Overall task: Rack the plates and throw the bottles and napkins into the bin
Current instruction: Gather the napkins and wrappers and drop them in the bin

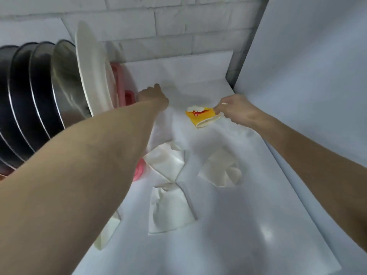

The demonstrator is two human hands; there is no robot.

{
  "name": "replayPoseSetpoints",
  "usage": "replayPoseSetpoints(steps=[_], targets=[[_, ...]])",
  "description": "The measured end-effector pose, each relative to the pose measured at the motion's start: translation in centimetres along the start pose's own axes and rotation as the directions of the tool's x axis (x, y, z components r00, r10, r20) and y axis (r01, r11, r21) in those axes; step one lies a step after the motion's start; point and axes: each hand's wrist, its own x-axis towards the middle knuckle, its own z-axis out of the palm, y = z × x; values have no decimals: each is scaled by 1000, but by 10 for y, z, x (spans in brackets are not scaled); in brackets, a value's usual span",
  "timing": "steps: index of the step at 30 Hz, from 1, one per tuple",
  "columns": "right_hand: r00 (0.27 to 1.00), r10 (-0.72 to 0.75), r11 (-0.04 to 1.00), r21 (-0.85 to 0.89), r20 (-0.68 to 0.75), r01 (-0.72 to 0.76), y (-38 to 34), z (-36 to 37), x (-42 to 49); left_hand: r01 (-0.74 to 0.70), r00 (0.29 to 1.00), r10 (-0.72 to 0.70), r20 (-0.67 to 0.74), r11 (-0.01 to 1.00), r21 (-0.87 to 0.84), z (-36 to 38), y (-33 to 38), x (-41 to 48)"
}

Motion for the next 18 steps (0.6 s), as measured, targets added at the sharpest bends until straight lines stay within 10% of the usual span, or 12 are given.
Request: replayPoseSetpoints(steps=[11, 18], targets=[[992, -36, 960, 273, -118, 67, 15, -8, -49, -159, 987, 156, -49, 984, -79, -4, 18, -18], [981, -115, 993, -46, -158, 109, 5, -5, -60, -340, 933, 254, -254, 854, -393, -37, 48, -80]])
